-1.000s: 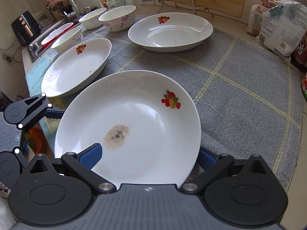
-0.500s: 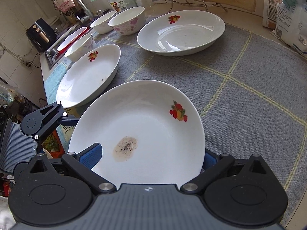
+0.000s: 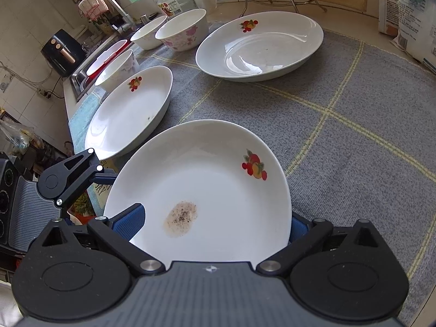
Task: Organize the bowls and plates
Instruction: 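Lift the stained white plate off the towel with the right gripper, then lower the stained plate onto the towel and open the right gripper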
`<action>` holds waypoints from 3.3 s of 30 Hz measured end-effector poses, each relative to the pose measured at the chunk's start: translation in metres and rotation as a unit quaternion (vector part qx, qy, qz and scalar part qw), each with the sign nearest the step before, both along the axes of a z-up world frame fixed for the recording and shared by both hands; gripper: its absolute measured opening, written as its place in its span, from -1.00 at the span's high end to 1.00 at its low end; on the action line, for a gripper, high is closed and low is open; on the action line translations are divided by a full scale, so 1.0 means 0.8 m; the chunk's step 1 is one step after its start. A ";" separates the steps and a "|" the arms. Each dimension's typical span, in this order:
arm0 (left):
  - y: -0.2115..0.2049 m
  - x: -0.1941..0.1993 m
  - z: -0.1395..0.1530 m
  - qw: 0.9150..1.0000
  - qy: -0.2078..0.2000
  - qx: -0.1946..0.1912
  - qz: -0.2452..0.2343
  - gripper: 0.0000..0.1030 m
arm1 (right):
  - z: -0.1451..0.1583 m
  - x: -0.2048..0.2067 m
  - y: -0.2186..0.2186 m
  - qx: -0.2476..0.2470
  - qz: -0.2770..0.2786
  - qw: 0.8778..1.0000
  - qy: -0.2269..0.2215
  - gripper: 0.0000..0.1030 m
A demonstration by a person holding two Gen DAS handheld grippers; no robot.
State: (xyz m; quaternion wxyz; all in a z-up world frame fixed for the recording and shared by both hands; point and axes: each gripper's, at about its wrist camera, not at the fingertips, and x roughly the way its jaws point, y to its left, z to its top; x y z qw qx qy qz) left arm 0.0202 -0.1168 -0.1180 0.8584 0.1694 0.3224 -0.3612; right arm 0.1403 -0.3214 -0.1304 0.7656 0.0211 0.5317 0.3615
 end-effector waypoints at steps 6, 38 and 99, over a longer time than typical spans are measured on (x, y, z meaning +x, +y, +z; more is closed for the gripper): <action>0.000 0.001 -0.001 1.000 -0.001 0.000 -0.003 -1.00 | 0.000 0.003 -0.003 0.008 0.001 1.000 0.011 -1.00; -0.076 0.053 0.019 0.998 -0.022 0.004 -0.056 -0.98 | 0.032 0.016 -0.083 -0.009 -0.053 0.998 -0.038 -1.00; -0.127 0.109 0.005 1.000 0.020 -0.005 -0.009 -0.99 | 0.051 0.044 -0.150 -0.101 -0.159 0.971 -0.145 -1.00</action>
